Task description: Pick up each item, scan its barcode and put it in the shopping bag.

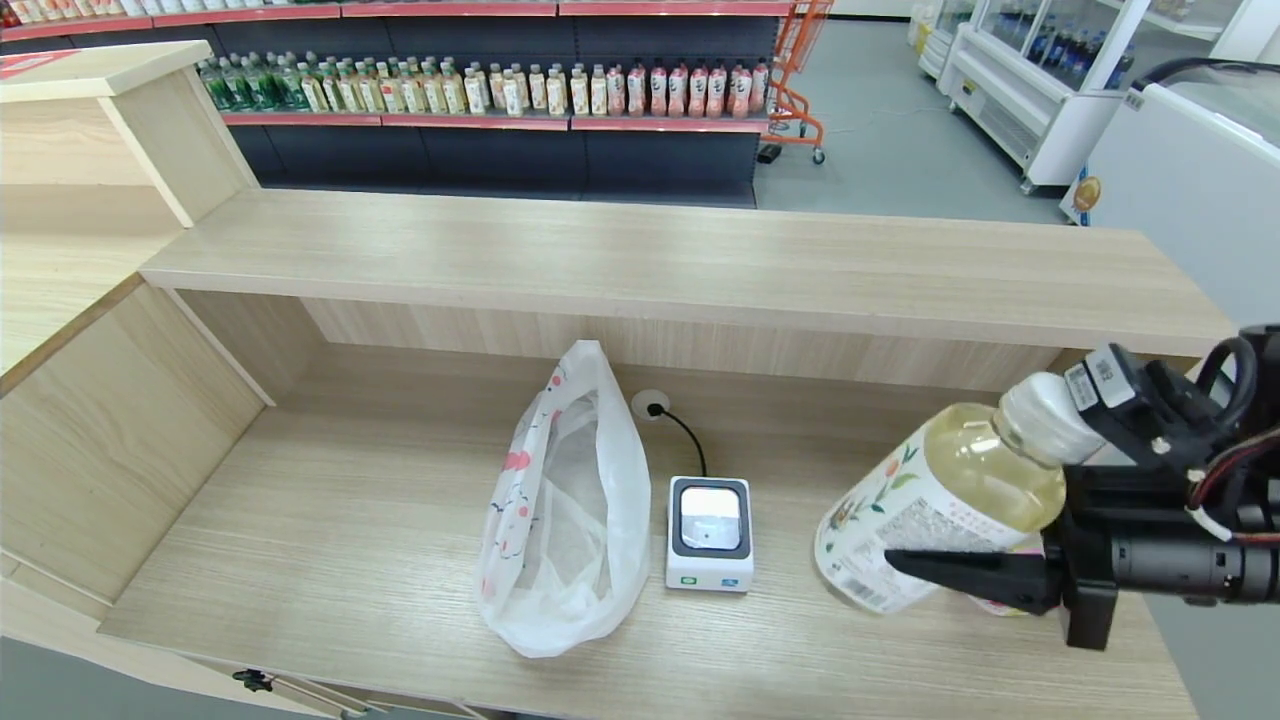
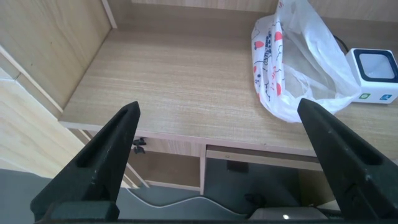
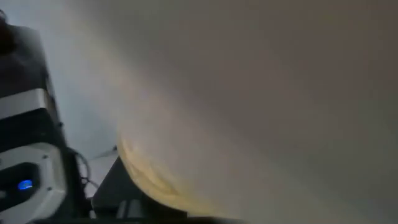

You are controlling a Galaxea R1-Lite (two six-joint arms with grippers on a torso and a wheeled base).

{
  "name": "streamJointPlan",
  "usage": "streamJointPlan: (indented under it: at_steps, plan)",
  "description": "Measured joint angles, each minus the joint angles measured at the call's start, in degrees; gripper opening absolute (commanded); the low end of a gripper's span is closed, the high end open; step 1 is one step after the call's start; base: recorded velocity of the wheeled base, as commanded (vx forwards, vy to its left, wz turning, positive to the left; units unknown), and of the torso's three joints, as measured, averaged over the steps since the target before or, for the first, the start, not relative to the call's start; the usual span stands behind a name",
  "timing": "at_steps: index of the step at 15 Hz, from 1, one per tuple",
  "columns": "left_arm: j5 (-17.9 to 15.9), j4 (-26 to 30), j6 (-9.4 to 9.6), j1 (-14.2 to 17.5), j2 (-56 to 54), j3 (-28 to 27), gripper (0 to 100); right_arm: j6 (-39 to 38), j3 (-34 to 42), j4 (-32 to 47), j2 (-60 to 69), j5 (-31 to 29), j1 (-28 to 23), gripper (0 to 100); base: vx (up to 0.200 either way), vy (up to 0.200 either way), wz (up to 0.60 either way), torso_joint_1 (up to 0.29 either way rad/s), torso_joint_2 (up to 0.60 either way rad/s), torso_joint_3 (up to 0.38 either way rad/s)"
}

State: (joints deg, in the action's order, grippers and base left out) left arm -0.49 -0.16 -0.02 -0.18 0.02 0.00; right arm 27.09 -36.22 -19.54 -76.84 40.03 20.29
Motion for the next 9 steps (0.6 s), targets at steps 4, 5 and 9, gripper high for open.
streamJointPlan:
  at_steps: [4, 5, 9]
  plan:
    - [0.00, 0.00, -0.02, 0.00, 0.00, 0.00, 100, 20.65, -4.52, -2.66, -0.80, -11.81, 0.27, 0, 0.000, 0.000, 0.00, 0.000, 0.00, 0.000]
    - [0.02, 0.00, -0.02, 0.00, 0.00, 0.00, 100, 24.31, -4.24, -2.99, -0.80, -12.40, 0.27, 0, 0.000, 0.000, 0.00, 0.000, 0.00, 0.000]
    - [0.02, 0.00, -0.05, -0.02, 0.00, 0.00, 100, 33.91, 2.51, -10.89, -0.65, -12.42, 0.27, 0, 0.000, 0.000, 0.00, 0.000, 0.00, 0.000]
